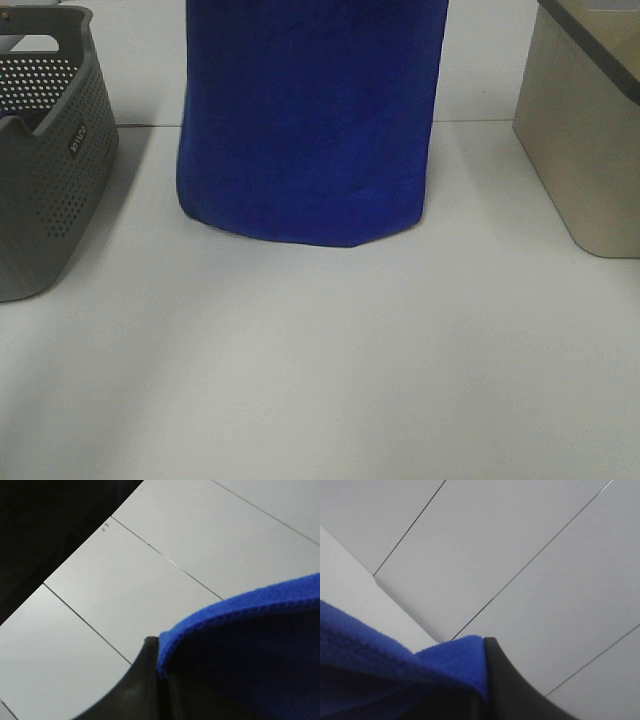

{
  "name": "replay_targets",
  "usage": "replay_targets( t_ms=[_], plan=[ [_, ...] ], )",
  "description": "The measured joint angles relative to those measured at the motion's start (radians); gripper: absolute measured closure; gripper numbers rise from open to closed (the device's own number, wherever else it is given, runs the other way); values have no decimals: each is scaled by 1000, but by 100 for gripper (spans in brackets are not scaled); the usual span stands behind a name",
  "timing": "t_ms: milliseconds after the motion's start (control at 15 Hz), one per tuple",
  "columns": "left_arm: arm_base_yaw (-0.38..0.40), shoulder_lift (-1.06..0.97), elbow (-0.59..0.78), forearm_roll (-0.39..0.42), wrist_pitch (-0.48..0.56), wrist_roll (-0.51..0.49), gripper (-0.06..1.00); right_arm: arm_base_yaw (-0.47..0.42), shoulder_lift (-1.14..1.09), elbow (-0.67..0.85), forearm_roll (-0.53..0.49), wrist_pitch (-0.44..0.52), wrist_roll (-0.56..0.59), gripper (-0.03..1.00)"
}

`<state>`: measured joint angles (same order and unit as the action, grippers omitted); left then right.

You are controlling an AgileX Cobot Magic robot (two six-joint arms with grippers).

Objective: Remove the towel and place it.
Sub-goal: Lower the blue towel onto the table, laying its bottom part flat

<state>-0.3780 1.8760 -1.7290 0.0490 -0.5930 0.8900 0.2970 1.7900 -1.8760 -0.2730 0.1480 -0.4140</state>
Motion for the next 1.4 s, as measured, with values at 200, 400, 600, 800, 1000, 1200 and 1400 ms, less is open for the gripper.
replay_targets(
  t_ms=[200,400,600,800,1000,1200,1400],
  plan=[
    [51,158,-208,0,-43,-12,94,-35,125,-111,-1,-138,5,95],
    [69,342,-518,16,-15,-52,94,-64,247,-276,12,-181,17,95],
    [81,605,-1037,57,230,-143,94,-101,334,-426,51,-205,106,95],
    [82,649,-1095,57,292,-158,94,-101,334,-429,52,-160,125,95],
    [82,660,-1095,58,334,-158,94,-101,337,-429,70,-65,127,95],
    [81,660,-1095,58,339,-158,94,-101,338,-429,109,64,128,95],
    [73,646,-1095,55,489,-158,94,-101,328,-429,135,204,128,95]
  ],
)
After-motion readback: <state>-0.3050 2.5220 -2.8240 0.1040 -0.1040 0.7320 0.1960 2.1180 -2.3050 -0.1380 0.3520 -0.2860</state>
